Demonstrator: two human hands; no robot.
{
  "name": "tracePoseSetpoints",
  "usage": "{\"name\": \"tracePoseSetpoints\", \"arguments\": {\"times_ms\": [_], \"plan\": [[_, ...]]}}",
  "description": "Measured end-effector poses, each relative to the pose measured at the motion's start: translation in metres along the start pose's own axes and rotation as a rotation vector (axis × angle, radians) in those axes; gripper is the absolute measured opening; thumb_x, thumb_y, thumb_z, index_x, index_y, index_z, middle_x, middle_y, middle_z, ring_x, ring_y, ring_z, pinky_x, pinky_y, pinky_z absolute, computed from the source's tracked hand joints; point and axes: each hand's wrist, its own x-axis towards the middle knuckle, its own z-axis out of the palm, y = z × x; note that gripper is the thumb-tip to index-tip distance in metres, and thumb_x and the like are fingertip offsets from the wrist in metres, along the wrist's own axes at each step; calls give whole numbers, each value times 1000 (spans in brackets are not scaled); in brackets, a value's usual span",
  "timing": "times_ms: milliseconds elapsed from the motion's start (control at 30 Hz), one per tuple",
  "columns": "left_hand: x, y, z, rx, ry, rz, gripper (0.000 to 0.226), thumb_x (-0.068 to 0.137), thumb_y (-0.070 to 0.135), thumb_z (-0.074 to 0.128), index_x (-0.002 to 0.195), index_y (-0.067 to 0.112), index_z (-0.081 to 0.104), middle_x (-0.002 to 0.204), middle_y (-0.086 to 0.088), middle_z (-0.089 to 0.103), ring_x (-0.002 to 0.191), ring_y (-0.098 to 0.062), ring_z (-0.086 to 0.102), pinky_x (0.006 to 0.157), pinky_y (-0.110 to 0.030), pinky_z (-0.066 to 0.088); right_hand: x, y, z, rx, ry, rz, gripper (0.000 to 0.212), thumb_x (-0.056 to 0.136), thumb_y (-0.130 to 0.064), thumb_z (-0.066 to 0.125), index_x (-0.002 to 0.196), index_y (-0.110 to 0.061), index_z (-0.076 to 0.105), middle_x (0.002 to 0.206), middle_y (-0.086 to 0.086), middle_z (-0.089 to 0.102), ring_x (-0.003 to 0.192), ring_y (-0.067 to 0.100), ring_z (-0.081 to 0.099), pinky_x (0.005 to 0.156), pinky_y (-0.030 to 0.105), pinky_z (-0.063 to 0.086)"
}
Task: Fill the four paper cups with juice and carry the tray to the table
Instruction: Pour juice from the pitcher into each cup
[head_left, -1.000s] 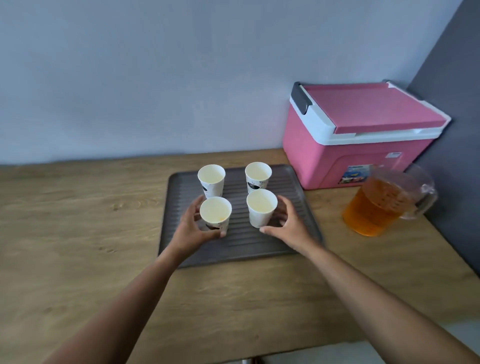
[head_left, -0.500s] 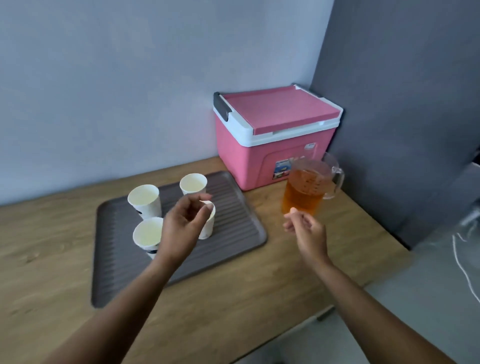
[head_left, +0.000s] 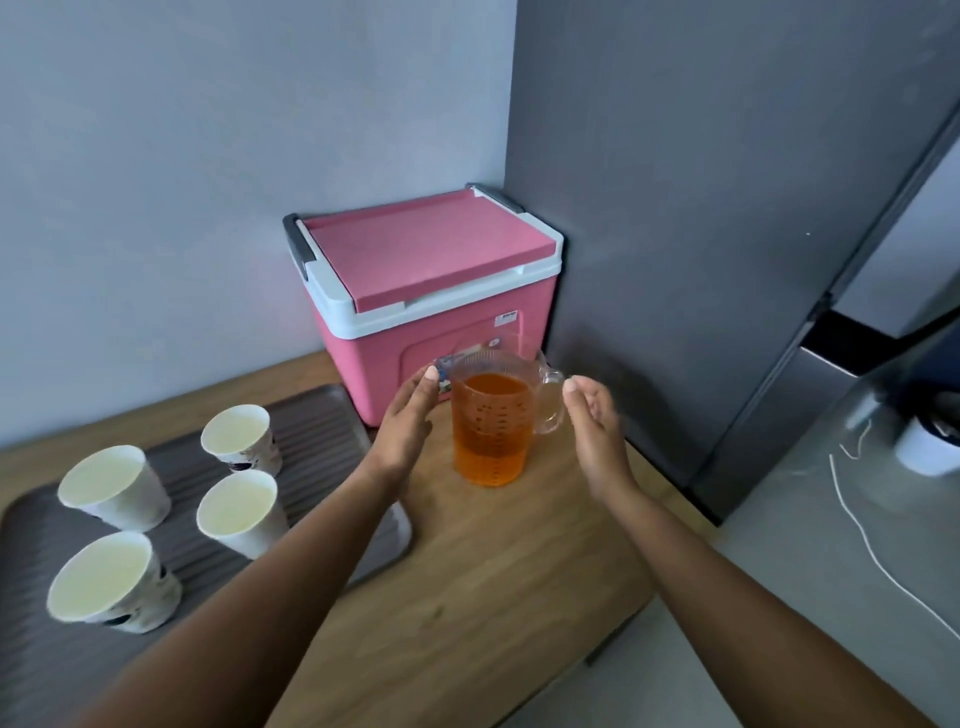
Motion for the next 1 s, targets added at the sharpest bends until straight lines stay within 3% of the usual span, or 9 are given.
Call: {"name": "tracePoseSetpoints", "arguments": {"times_ms": [67,133,300,400,567,700,767,900,1000], "plan": [[11,-1,5,12,-17,-16,68,88,73,39,146,35,38,143,10,50,132,-14,44,115,-46,27,11,1,3,-22,-70,-9,33,100,-40,52,125,-19,57,113,-8,64,102,2,61,72,7,49],[16,-2,9,-3,-23,-27,73,86,76,39,147,38,34,146,6,49,136,-18,42,116,-49,27,19,4,6,-41,-120,-25,32,100,-42,51,121,-19,59,111,-4,66,100,10,65,68,14,54],[22,1,21,-27,-14,-36,37,95,62,36,127,50,49,126,16,58,128,-16,48,109,-40,36,30,8,9,-48,-208,-55,26,103,-39,44,101,-18,60,86,-6,65,79,13,65,68,37,60],[22,2,24,-42,5,-43,37,94,62,35,127,50,47,125,18,57,129,-16,47,110,-40,35,35,9,8,-33,-232,-61,23,103,-37,45,96,-23,60,82,-10,62,76,12,64,69,40,61],[22,1,29,-56,47,-22,50,96,62,32,141,44,39,147,5,48,136,-19,42,113,-44,33,37,6,8,-26,-246,-107,12,102,-37,49,101,-30,59,98,-3,68,91,22,68,68,37,61],[16,5,25,-95,84,-53,49,100,57,26,144,39,36,148,2,46,137,-22,41,112,-44,34,35,-3,10,-40,-307,-116,34,98,-43,52,131,-33,57,121,-5,67,107,12,66,78,36,62],[9,5,22,-122,102,-72,52,100,56,25,147,36,34,149,0,45,138,-24,41,113,-46,34,32,-11,11,-50,-348,-126,33,99,-38,53,132,-35,59,121,-10,68,108,9,65,80,35,61],[-14,9,9,-208,142,-105,52,101,54,29,147,33,36,146,0,49,135,-24,45,114,-48,34,21,-30,17,-14,-427,-183,26,99,-23,56,123,-28,65,82,-23,68,71,-9,63,61,8,52],[-33,11,-4,-257,156,-118,50,101,54,31,145,33,40,144,1,52,133,-23,47,113,-48,35,12,-47,22,58,-519,-160,30,99,-15,55,127,-20,65,77,-16,66,53,-2,55,47,7,40]]}}
